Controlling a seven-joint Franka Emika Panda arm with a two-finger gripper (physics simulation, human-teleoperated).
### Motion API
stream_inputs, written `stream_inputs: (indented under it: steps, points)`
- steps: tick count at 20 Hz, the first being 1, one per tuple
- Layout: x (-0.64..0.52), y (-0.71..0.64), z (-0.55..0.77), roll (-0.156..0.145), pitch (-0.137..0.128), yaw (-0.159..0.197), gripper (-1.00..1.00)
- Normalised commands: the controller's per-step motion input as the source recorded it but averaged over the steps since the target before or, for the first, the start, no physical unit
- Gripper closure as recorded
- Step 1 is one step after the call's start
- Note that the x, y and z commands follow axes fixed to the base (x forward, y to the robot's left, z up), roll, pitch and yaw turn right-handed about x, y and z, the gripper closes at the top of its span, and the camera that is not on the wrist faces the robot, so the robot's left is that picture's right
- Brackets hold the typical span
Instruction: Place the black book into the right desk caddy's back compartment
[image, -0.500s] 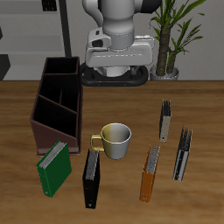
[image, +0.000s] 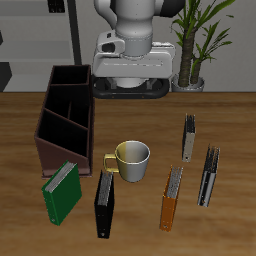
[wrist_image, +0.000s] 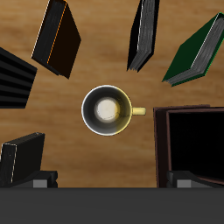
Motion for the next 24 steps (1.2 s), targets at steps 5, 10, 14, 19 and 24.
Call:
stream_inputs:
  steps: [5,10,14,19,24]
  points:
    - [0.30,-0.08,0.11,0.013,-0.014,-0.017,-1.00]
    - [0.37,-0.09,0.04,0.002,-0.037,0.014,-1.00]
    - [0.21,0.02,0.02,-0.023,-0.027,0.022,-1.00]
    - [0.26,-0.01,0.03,-0.001,-0.013,0.000,-1.00]
    - [0.37,-0.19,0.00,0.015,0.019,0.010,-1.00]
